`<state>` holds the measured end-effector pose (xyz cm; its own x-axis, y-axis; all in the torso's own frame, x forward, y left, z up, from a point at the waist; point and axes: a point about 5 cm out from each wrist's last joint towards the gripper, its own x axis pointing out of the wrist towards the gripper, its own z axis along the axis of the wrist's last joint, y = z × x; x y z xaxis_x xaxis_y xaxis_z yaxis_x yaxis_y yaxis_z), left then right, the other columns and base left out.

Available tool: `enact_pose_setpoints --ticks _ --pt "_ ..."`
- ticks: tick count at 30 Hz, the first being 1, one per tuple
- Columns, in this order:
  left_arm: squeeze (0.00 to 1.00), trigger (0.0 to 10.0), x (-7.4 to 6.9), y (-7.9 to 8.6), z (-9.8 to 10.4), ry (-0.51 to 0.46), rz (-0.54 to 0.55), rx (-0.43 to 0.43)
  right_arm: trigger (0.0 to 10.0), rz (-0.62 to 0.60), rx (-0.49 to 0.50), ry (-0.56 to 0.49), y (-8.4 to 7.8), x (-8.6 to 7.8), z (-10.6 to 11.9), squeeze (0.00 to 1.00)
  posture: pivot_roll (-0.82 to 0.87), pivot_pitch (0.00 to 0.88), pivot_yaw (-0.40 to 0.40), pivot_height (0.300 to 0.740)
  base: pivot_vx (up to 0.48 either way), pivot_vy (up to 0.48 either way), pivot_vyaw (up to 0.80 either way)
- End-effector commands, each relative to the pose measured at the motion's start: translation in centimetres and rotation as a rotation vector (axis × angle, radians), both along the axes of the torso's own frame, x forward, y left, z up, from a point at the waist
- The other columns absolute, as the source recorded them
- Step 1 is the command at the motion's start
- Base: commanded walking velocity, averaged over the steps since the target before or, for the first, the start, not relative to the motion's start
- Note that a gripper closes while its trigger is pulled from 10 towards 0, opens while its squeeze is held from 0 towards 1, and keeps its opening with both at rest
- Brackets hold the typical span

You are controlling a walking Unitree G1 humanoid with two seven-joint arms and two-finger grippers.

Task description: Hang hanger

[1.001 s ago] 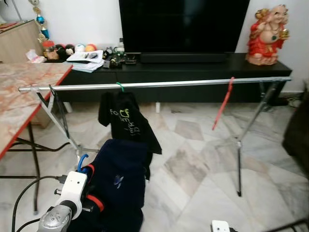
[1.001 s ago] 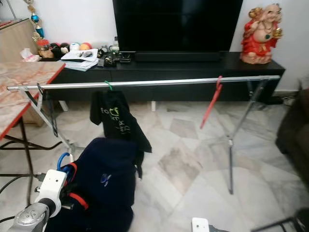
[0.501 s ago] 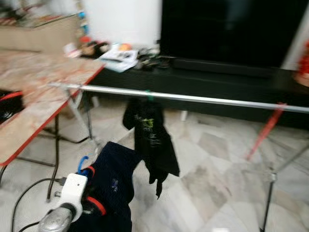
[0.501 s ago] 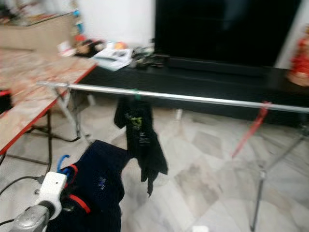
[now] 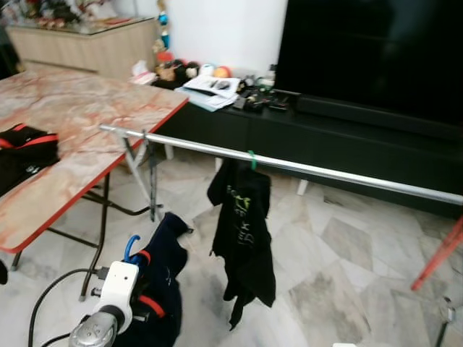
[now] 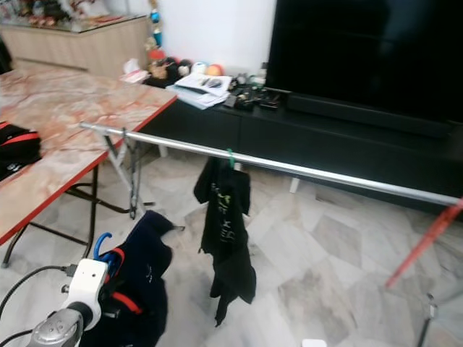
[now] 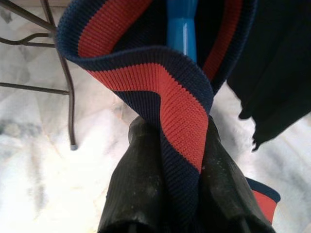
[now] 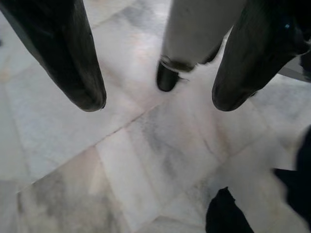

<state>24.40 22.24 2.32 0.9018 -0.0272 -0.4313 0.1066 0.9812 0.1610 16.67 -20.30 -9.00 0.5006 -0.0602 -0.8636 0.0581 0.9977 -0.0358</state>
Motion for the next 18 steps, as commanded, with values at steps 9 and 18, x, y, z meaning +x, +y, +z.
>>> enact_pose_setpoints --ticks 9,18 --pt "0.00 10.0 0.86 -1.27 0.81 -0.050 -0.062 0.023 10.0 0.004 -0.030 0.036 -1.17 -1.09 -0.25 0.00 0.15 0.000 0.014 0.740 0.000 -0.458 0.00" --pt "0.00 10.0 0.61 -1.58 0.69 -0.045 -0.063 0.020 10.0 -0.014 -0.020 0.030 -1.23 -1.15 -0.25 0.00 0.16 0.000 0.006 0.740 0.000 -0.461 0.00"
